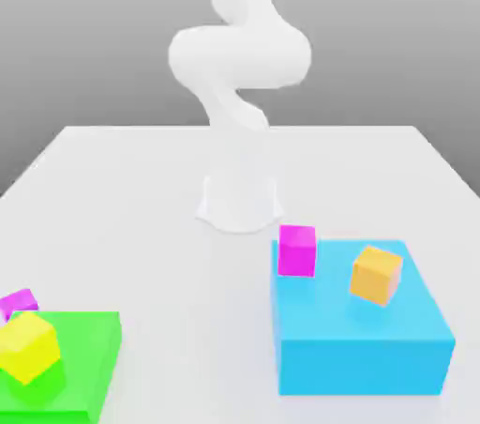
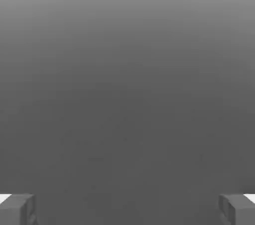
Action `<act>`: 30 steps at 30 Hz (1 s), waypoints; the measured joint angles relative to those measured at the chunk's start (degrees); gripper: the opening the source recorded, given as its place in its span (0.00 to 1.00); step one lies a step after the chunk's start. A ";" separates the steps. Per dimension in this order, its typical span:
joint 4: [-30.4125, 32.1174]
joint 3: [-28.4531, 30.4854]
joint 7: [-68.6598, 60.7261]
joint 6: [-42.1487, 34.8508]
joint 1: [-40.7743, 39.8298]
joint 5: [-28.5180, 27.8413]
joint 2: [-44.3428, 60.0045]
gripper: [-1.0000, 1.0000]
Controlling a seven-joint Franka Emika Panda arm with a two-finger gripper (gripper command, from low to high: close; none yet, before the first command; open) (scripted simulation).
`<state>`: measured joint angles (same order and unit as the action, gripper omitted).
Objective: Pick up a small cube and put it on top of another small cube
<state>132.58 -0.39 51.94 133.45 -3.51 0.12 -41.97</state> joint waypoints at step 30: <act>9.56 4.03 74.60 20.01 -32.84 -0.61 46.26 0.50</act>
<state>142.14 3.63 126.54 153.46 -36.35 -0.49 4.29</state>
